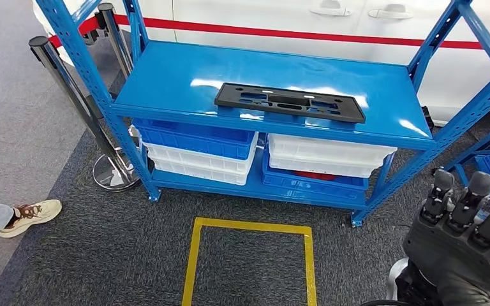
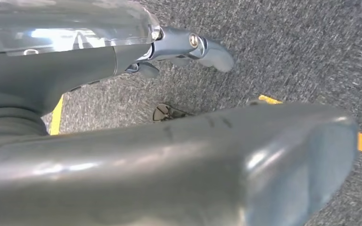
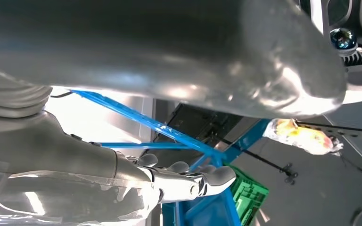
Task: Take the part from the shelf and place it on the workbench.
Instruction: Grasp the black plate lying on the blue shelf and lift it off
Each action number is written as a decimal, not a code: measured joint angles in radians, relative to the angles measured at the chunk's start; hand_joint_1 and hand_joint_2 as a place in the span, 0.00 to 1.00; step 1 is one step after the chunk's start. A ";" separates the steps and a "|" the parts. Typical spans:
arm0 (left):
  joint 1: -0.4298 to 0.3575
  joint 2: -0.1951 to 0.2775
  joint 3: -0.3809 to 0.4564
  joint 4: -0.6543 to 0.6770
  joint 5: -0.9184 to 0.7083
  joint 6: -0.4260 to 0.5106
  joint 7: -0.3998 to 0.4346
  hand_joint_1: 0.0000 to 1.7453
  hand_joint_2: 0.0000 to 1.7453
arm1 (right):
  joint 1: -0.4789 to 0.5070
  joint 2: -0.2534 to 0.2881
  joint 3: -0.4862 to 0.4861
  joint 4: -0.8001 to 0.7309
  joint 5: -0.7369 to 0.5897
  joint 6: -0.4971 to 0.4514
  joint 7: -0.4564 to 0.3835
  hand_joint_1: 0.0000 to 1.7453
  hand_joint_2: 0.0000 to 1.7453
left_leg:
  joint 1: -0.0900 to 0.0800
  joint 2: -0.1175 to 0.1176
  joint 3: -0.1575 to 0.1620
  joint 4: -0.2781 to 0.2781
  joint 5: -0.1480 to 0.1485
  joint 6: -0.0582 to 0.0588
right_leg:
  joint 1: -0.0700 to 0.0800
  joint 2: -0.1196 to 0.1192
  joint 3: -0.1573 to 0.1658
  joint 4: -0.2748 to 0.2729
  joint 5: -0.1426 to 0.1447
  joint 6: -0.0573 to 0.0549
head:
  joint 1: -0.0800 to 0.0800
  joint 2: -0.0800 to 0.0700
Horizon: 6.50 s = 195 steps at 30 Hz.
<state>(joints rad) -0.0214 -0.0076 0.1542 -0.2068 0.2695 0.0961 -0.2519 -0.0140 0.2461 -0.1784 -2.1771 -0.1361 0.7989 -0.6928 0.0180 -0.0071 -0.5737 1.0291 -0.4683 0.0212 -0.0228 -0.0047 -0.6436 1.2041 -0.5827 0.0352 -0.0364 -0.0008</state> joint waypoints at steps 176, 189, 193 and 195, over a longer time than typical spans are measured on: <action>-0.002 -0.017 0.087 0.013 -0.105 -0.033 -0.039 0.00 0.00 | -0.424 -0.135 0.679 1.377 1.702 -1.496 0.738 0.31 1.00 | -0.002 0.007 -0.066 0.137 -0.040 -0.040 | 0.016 0.009 0.072 -0.195 0.121 -0.054 | 0.021 0.000; -0.006 -0.016 0.090 0.013 -0.105 -0.049 -0.038 0.00 0.00 | -0.551 -0.144 0.751 1.636 1.703 -1.501 0.845 0.98 1.00 | -0.002 0.006 -0.001 -0.010 0.010 0.007 | 0.016 0.010 -0.075 0.108 -0.004 -0.010 | 0.024 0.000; -0.008 -0.017 0.092 0.013 -0.105 -0.049 -0.038 0.00 0.00 | -0.571 -0.145 0.752 1.661 1.703 -1.501 0.846 0.99 1.00 | -0.006 0.002 0.006 -0.010 0.006 0.002 | 0.024 0.010 0.042 -0.142 0.120 -0.031 | 0.023 0.000; -0.008 -0.018 0.092 0.013 -0.105 -0.049 -0.038 0.00 0.00 | -0.578 -0.145 0.752 1.670 1.703 -1.501 0.846 0.98 1.00 | -0.007 0.001 0.004 -0.010 0.006 -0.007 | 0.030 0.010 0.059 -0.185 0.124 -0.037 | 0.023 0.000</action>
<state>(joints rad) -0.0297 -0.0255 0.2466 -0.1938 0.1648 0.0473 -0.2903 -0.5923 0.1010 0.5737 -0.5074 1.5667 -0.7021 0.1535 0.0111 -0.0065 -0.5696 1.0191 -0.4618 0.0139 0.0068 0.0051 -0.5844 1.0194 -0.4585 -0.0014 -0.0136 -0.0008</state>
